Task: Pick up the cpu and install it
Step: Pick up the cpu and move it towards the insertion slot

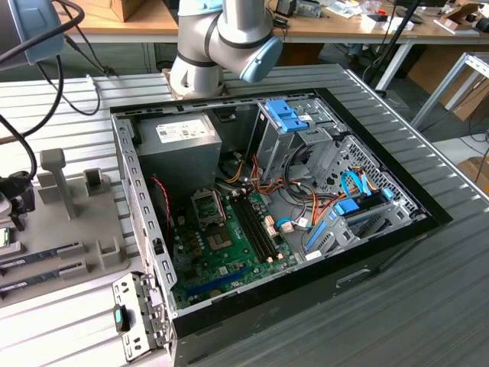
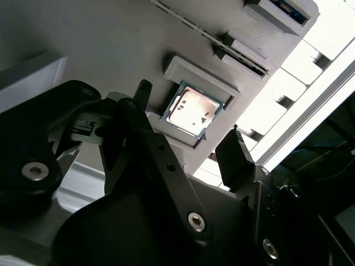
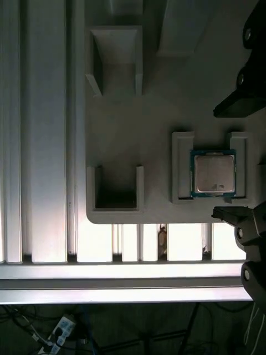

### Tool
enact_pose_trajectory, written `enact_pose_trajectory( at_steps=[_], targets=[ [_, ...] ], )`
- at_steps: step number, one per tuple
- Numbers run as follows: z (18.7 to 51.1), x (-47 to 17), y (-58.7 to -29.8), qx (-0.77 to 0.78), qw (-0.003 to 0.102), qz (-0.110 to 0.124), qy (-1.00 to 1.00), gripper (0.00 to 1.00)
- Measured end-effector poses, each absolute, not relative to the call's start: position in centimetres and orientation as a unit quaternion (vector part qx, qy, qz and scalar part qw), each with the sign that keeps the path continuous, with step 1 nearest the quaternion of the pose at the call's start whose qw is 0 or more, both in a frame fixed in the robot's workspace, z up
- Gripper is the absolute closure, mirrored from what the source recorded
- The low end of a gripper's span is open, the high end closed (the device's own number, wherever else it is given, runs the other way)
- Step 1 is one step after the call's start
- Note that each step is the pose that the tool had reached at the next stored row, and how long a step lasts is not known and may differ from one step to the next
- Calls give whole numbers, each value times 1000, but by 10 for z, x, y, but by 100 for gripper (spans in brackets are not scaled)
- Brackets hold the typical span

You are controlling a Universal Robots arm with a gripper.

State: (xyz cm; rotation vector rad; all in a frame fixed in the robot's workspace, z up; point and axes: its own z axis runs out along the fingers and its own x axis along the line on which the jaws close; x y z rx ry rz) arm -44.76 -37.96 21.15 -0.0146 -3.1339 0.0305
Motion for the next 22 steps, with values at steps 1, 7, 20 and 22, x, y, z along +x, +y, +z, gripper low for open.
enact_pose_trajectory(
  at_steps=[1,7,20,22],
  targets=[
    [211,-448,-380,-5,4,10,-1000,27],
    [205,-448,-380,-5,4,10,-1000,27],
    [194,-448,-380,-5,4,10,-1000,27],
    [192,-448,-380,-5,4,10,-1000,27]
  ],
)
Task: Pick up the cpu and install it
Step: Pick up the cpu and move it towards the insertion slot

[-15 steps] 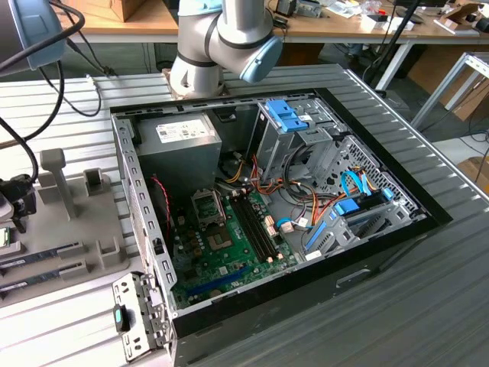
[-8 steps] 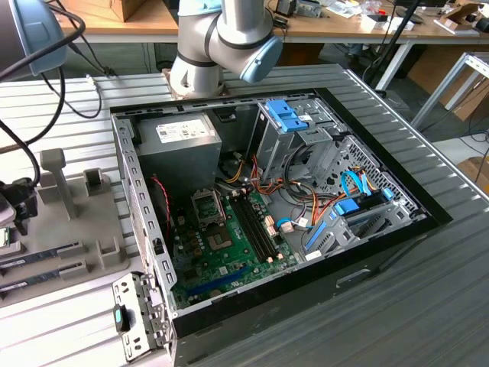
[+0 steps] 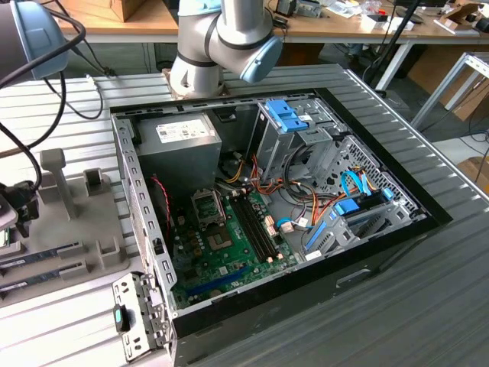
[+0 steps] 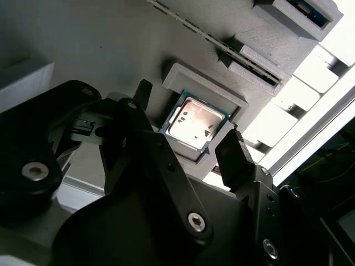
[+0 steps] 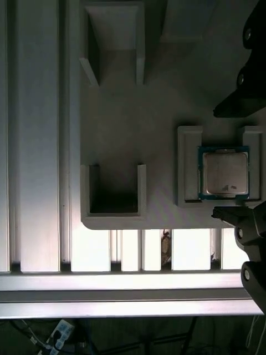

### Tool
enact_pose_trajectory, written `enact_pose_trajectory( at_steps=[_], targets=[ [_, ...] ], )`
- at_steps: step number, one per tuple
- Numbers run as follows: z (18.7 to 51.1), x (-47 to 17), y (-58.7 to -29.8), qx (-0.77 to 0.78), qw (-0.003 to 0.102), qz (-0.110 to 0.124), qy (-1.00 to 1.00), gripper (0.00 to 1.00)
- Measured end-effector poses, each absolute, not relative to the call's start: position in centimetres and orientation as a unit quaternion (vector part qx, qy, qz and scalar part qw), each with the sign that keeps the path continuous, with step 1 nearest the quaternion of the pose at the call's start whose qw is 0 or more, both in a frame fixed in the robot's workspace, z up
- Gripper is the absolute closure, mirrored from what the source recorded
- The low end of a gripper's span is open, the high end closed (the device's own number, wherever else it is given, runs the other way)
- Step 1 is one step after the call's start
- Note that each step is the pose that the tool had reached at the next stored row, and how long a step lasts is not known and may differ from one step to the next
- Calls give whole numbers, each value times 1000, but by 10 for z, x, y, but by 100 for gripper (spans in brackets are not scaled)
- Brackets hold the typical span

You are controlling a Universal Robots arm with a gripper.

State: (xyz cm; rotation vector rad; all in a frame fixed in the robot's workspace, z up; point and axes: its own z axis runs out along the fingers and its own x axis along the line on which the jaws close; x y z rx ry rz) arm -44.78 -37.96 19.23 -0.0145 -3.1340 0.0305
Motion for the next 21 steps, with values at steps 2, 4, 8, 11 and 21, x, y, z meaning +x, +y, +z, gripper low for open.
enact_pose_trajectory(
  at_steps=[2,4,8,11,21],
  targets=[
    [191,-448,-380,-5,4,10,-1000,27],
    [190,-448,-380,-5,4,10,-1000,27],
    [186,-448,-380,-5,4,10,-1000,27],
    [184,-448,-380,-5,4,10,-1000,27],
    [180,-448,-380,-5,4,10,-1000,27]
  ],
)
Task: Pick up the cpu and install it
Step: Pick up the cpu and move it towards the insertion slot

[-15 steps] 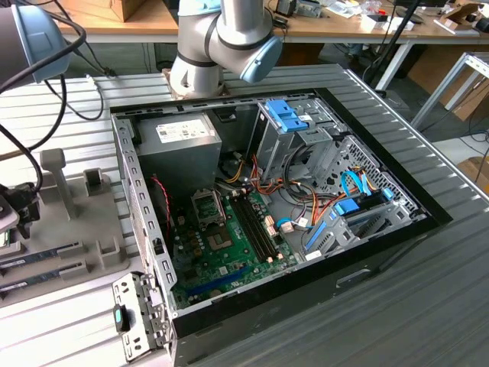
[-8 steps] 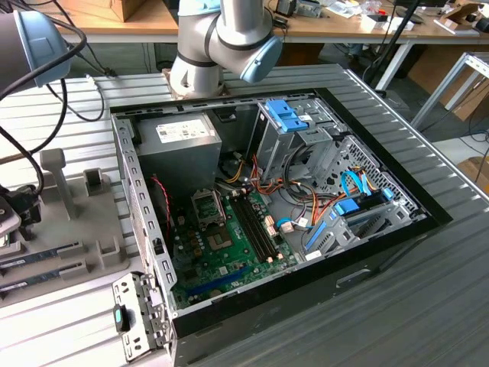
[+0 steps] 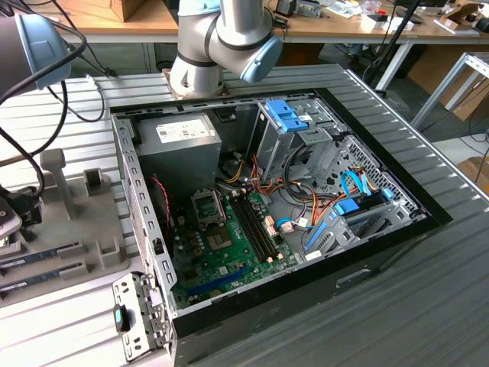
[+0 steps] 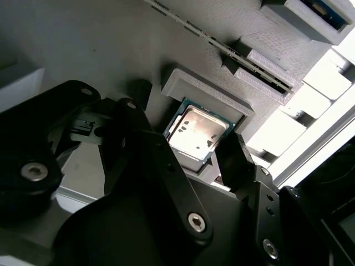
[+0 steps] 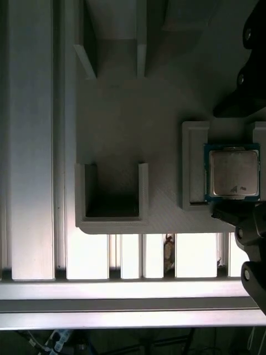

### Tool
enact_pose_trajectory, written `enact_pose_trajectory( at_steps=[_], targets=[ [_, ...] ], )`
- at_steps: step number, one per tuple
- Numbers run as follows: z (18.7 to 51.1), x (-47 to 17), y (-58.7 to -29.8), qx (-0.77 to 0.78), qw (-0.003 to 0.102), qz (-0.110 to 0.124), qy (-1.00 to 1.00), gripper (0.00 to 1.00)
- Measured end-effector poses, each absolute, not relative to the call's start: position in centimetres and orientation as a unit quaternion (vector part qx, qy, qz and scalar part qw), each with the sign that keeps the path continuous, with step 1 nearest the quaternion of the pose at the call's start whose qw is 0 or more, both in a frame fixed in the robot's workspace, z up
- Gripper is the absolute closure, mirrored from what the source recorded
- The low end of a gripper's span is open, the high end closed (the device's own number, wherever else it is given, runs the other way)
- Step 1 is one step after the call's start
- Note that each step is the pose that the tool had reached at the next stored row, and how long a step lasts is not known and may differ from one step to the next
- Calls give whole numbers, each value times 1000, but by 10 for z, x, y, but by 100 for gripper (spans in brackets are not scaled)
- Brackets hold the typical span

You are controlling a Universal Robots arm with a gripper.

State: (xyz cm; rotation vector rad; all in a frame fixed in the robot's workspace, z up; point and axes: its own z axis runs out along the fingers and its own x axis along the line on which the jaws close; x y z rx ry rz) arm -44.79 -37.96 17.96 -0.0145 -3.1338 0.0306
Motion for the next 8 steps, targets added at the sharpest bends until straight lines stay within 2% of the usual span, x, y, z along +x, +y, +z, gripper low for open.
enact_pose_trajectory(
  at_steps=[8],
  targets=[
    [177,-448,-380,-5,4,10,-1000,27]
  ],
)
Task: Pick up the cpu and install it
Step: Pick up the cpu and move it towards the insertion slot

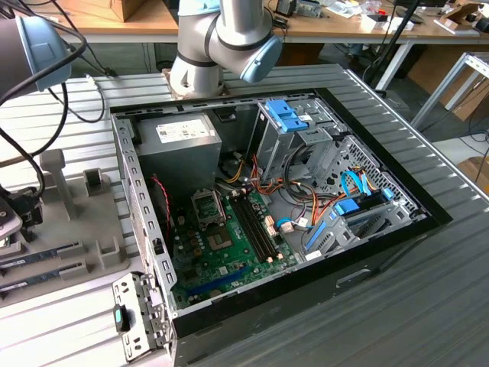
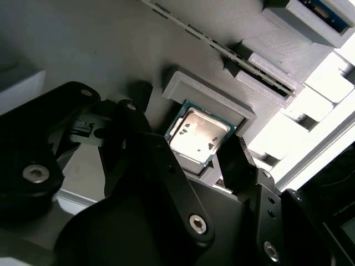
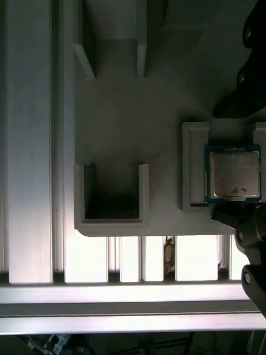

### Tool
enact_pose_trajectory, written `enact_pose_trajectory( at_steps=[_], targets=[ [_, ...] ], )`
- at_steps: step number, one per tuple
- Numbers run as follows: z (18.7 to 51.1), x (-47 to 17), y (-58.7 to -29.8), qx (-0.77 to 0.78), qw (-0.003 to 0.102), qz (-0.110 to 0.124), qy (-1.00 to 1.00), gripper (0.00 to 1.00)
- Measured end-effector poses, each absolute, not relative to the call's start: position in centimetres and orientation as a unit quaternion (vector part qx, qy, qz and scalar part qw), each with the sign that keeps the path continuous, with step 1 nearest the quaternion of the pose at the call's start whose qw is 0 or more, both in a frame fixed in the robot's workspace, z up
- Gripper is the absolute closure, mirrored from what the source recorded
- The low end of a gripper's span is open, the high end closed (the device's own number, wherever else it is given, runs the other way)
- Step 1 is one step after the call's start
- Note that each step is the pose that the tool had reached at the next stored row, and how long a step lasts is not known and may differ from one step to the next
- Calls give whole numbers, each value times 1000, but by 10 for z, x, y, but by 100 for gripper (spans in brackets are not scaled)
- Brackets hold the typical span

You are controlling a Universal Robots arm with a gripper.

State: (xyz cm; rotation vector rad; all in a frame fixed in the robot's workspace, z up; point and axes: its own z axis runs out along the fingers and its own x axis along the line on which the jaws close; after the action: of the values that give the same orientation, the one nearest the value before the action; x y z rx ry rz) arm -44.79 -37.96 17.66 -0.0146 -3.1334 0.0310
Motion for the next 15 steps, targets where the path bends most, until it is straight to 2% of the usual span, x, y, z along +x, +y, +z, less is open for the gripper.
enact_pose_trajectory(
  at_steps=[15],
  targets=[
    [184,-454,-380,-5,1,10,-1000,27]
  ],
)
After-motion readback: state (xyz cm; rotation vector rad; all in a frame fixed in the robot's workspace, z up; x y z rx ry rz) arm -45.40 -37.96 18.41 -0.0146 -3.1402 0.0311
